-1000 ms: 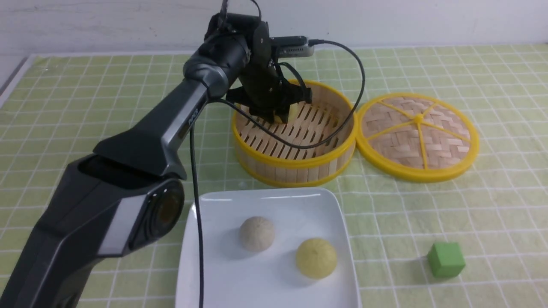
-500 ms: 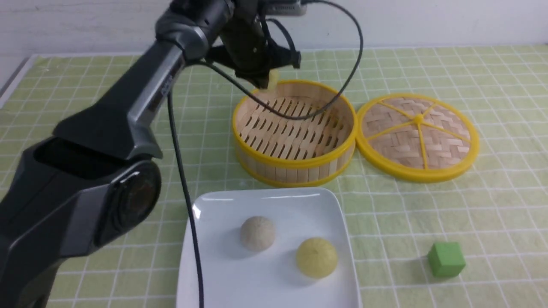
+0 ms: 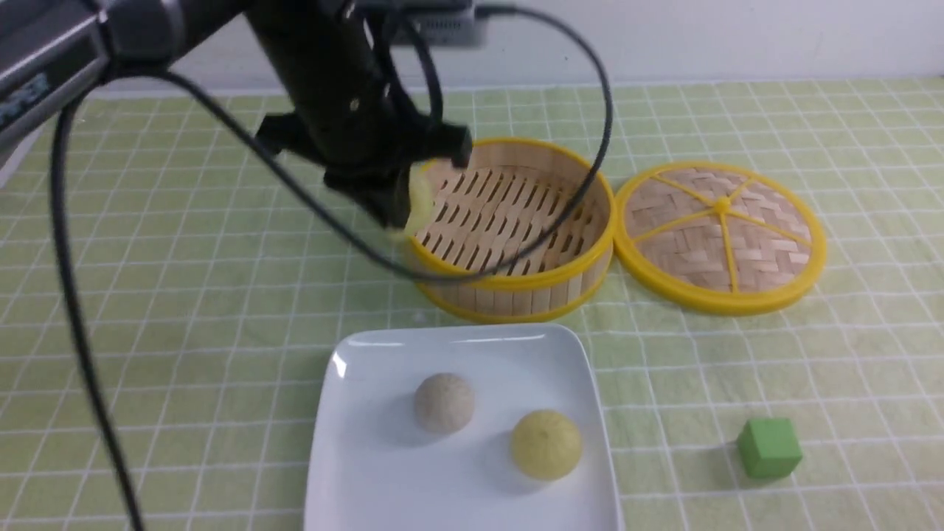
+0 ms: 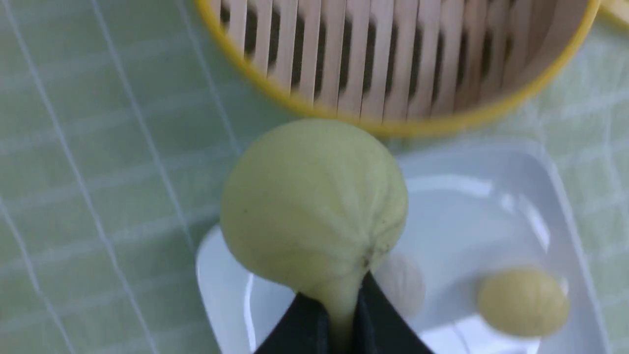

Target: Put the steamed buns into the plate on the green tablecloth.

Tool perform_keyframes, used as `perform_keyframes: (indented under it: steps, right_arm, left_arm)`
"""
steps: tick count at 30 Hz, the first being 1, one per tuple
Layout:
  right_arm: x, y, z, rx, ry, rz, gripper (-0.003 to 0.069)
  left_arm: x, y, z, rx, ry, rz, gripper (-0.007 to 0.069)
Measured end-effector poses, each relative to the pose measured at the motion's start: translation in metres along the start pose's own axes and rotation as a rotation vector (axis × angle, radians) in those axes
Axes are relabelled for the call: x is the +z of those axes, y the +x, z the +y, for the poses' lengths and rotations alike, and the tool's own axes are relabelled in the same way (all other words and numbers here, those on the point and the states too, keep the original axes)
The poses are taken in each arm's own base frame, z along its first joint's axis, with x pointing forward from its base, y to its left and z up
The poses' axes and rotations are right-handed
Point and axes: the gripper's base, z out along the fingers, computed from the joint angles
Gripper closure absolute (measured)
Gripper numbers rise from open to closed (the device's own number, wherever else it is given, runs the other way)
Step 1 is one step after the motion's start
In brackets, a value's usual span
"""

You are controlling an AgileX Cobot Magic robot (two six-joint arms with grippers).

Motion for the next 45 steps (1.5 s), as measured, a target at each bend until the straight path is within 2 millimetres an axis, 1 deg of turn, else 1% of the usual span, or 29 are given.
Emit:
perform_keyframes:
  steps: [1, 3, 4, 5, 7, 8, 9, 11, 14, 17, 20, 24, 25, 27, 29, 31, 32, 33, 34, 35, 36, 37, 39, 40, 41, 42, 43, 44, 45]
  right_arm:
    - [0.0, 0.0, 0.0, 0.0, 0.0, 0.0, 0.0419]
    - [0.0, 0.0, 0.0, 0.0, 0.0, 0.0, 0.0419]
    - [0.0, 0.0, 0.0, 0.0, 0.0, 0.0, 0.0419]
    - [0.0, 0.0, 0.0, 0.0, 0.0, 0.0, 0.0419]
    - [0.0, 0.0, 0.0, 0.0, 0.0, 0.0, 0.0419]
    - [0.0, 0.0, 0.0, 0.0, 0.0, 0.0, 0.0419]
    - [0.0, 0.0, 0.0, 0.0, 0.0, 0.0, 0.0419]
    - [0.0, 0.0, 0.0, 0.0, 0.0, 0.0, 0.0419]
    - [0.0, 0.0, 0.0, 0.0, 0.0, 0.0, 0.0419]
    - [0.0, 0.0, 0.0, 0.0, 0.0, 0.0, 0.0419]
    - [0.0, 0.0, 0.0, 0.0, 0.0, 0.0, 0.0419]
    - [0.0, 0.0, 0.0, 0.0, 0.0, 0.0, 0.0419]
    - [0.0, 0.0, 0.0, 0.0, 0.0, 0.0, 0.0419]
    - [0.0, 0.0, 0.0, 0.0, 0.0, 0.0, 0.0419]
    - [0.0, 0.0, 0.0, 0.0, 0.0, 0.0, 0.0419]
    - [0.0, 0.0, 0.0, 0.0, 0.0, 0.0, 0.0419]
    - [0.0, 0.0, 0.0, 0.0, 0.0, 0.0, 0.0419]
    - [0.0, 0.0, 0.0, 0.0, 0.0, 0.0, 0.0419]
    - [0.0, 0.0, 0.0, 0.0, 0.0, 0.0, 0.0419]
    - [0.0, 0.0, 0.0, 0.0, 0.0, 0.0, 0.0419]
    - [0.0, 0.0, 0.0, 0.0, 0.0, 0.0, 0.0419]
    - [0.0, 0.0, 0.0, 0.0, 0.0, 0.0, 0.0419]
    - [0.0, 0.0, 0.0, 0.0, 0.0, 0.0, 0.0419]
    - [0.0, 0.0, 0.0, 0.0, 0.0, 0.0, 0.0419]
    - [0.0, 0.0, 0.0, 0.0, 0.0, 0.0, 0.0419]
    - [0.0, 0.0, 0.0, 0.0, 0.0, 0.0, 0.0419]
    - [0.0, 0.0, 0.0, 0.0, 0.0, 0.0, 0.0419]
    - [0.0, 0.0, 0.0, 0.0, 0.0, 0.0, 0.0419]
    - [0.0, 0.0, 0.0, 0.0, 0.0, 0.0, 0.0419]
  left_arm:
    - [0.009, 0.027, -0.003, 0.001, -0.008, 0.08, 0.0603]
    - [0.023, 0.059, -0.009, 0.001, -0.012, 0.145, 0.0603]
    - [0.038, 0.074, -0.012, -0.008, -0.013, 0.169, 0.0601]
    - [0.049, 0.084, -0.014, -0.012, -0.013, 0.179, 0.0601]
    - [0.06, 0.092, -0.017, -0.019, -0.011, 0.173, 0.0599]
    - [0.075, 0.103, -0.017, -0.051, -0.015, 0.174, 0.0597]
    - [0.085, 0.107, -0.018, -0.085, -0.012, 0.151, 0.0593]
    - [0.097, 0.113, -0.018, -0.134, -0.013, 0.133, 0.0585]
    - [0.105, 0.115, -0.018, -0.169, -0.01, 0.113, 0.0555]
    - [0.106, 0.115, -0.018, -0.189, -0.005, 0.1, 0.046]
    - [0.105, 0.114, -0.019, -0.189, -0.004, 0.095, 0.0337]
    - [0.089, 0.105, -0.022, -0.186, 0.018, 0.042, 0.019]
    - [0.088, 0.105, -0.022, -0.185, 0.019, 0.039, 0.0185]
    - [0.06, 0.093, -0.024, -0.16, 0.037, -0.059, 0.0144]
    - [0.046, 0.09, -0.024, -0.143, 0.035, -0.099, 0.0151]
    - [0.011, 0.088, -0.021, -0.106, 0.018, -0.176, 0.024]
    - [0.01, 0.087, -0.021, -0.106, 0.019, -0.178, 0.0251]
    - [-0.011, 0.092, -0.018, -0.089, 0.004, -0.212, 0.034]
    - [-0.022, 0.095, -0.015, -0.08, -0.008, -0.228, 0.0398]
    - [-0.037, 0.103, -0.012, -0.064, -0.02, -0.243, 0.0488]
    - [-0.042, 0.105, -0.011, -0.065, -0.017, -0.254, 0.0501]
    - [-0.053, 0.117, -0.007, -0.042, -0.023, -0.258, 0.0571]
    - [-0.067, 0.144, -0.001, -0.019, 0.011, -0.294, 0.0616]
    - [-0.068, 0.156, 0.001, -0.016, 0.041, -0.313, 0.0622]
    - [-0.065, 0.158, 0.001, -0.017, 0.041, -0.301, 0.0622]
    - [-0.063, 0.175, 0.004, -0.027, 0.097, -0.355, 0.0622]
    - [-0.059, 0.179, 0.004, -0.034, 0.119, -0.373, 0.0622]
    - [-0.052, 0.193, 0.005, -0.061, 0.185, -0.448, 0.0622]
    - [-0.052, 0.197, 0.006, -0.076, 0.218, -0.492, 0.0622]
